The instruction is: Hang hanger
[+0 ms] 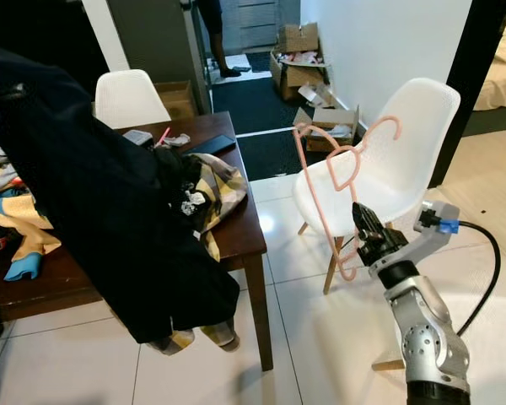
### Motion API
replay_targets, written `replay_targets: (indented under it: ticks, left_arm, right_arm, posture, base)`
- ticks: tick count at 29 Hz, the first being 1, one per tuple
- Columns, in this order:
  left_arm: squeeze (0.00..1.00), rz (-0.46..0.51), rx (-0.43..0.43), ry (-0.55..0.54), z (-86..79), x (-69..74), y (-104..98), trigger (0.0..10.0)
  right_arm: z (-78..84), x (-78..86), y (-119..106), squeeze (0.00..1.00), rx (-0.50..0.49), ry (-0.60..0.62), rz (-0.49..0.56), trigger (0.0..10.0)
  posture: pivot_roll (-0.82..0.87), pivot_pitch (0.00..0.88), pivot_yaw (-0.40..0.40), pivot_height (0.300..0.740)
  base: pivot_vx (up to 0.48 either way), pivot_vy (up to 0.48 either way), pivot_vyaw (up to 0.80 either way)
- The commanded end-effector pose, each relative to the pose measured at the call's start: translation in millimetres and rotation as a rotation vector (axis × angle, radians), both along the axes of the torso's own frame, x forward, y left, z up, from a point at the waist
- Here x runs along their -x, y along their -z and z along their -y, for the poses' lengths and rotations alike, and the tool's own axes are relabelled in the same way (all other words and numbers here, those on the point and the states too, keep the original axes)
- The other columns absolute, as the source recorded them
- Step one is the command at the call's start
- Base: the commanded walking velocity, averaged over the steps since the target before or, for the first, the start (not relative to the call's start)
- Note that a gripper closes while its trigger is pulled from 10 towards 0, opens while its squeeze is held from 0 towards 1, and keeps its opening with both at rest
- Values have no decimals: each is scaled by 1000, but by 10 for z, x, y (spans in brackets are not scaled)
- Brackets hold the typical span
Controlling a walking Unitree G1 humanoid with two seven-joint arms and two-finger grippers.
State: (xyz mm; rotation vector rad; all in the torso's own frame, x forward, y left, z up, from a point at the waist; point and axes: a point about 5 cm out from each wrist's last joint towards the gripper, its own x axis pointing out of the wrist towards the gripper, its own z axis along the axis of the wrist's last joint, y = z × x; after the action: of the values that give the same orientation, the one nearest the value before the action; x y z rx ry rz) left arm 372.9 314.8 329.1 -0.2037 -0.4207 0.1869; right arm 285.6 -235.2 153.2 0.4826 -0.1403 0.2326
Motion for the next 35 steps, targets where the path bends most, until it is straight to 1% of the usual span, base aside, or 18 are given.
replay_targets:
  ticks: [1, 2, 3, 4, 6, 7, 8, 9, 11, 12, 14, 15, 17, 19, 21, 25, 28, 35]
  left_arm:
    - [0, -17, -5, 20, 48, -44, 42, 10000]
    - [0, -47, -9, 45, 111, -97, 93, 10000]
    - [0, -47, -9, 45, 111, -97, 93, 10000]
    - [0, -83, -15, 67, 173, -151, 159, 10000]
    - [0, -83, -15, 67, 173, -151, 159, 10000]
    - [0, -118, -9, 78, 212, -189, 231, 10000]
    - [0, -118, -9, 78, 212, -189, 231, 10000]
    - [0, -165, 4, 79, 236, -222, 337, 10000]
    - [0, -165, 4, 79, 236, -222, 337, 10000]
    - [0, -195, 13, 78, 248, -238, 406, 10000]
    - [0, -195, 13, 78, 248, -238, 406, 10000]
    - [0, -221, 16, 73, 251, -248, 468, 10000]
    - [0, -221, 16, 73, 251, -248, 468, 10000]
    - [0, -229, 27, 75, 257, -257, 503, 10000]
    - [0, -226, 32, 78, 259, -258, 510, 10000]
    - [0, -224, 34, 81, 262, -258, 525, 10000]
    - [0, -234, 38, 90, 259, -250, 606, 10000]
    - [0, -243, 41, 91, 248, -242, 658, 10000]
  right_arm:
    - [-5, 14, -38, 0, 13, -1, 5, 10000]
    - [11, 35, -48, 0, 22, 2, 2, 10000]
    - [11, 35, -48, 0, 22, 2, 2, 10000]
    - [32, 60, -63, 0, 33, 6, -1, 10000]
    - [32, 60, -63, 0, 33, 6, -1, 10000]
    - [53, 91, -79, 0, 44, 13, -5, 10000]
    - [53, 91, -79, 0, 44, 13, -5, 10000]
    - [84, 143, -93, 0, 59, 24, -14, 10000]
    - [84, 143, -93, 0, 59, 24, -14, 10000]
    - [105, 185, -103, 0, 69, 32, -20, 10000]
    - [105, 185, -103, 0, 69, 32, -20, 10000]
    - [137, 245, -114, 0, 79, 44, -28, 10000]
    - [137, 245, -114, 0, 79, 44, -28, 10000]
    - [165, 335, -131, 0, 92, 57, -40, 10000]
    - [159, 361, -132, 0, 96, 57, -46, 10000]
    - [138, 371, -130, 0, 98, 51, -51, 10000]
    - [74, 376, -139, 0, 92, 26, -48, 10000]
    - [51, 366, -150, 0, 82, 18, -45, 10000]
  posture:
    - [-171, 41, 56, 710]
    - [-176, 48, 55, 710]
    - [-176, 48, 55, 710]
    - [-187, 67, 53, 710]
    - [-187, 67, 53, 710]
    - [-201, 81, 53, 710]
    - [-201, 81, 53, 710]
    - [-222, 112, 50, 710]
    - [-222, 112, 50, 710]
    - [-226, 116, 51, 710]
    - [-226, 116, 51, 710]
    - [-244, 148, 50, 710]
    - [-244, 148, 50, 710]
    - [-246, 174, 45, 710]
    - [-242, 177, 44, 710]
    - [-238, 180, 42, 710]
    - [-229, 177, 42, 710]
    - [-216, 164, 50, 710]
  base:
    - [0, 0, 0]
    - [0, 0, 0]
    - [0, 0, 0]
    - [0, 0, 0]
    - [0, 0, 0]
    - [0, 0, 0]
    - [0, 0, 0]
    - [0, 0, 0]
    - [0, 0, 0]
    - [0, 0, 0]
    - [0, 0, 0]
    - [0, 0, 0]
    - [0, 0, 0]
    - [287, 0, 0]
    - [298, 0, 0]
    - [309, 0, 0]
    - [389, 0, 0]
    - [480, 0, 0]
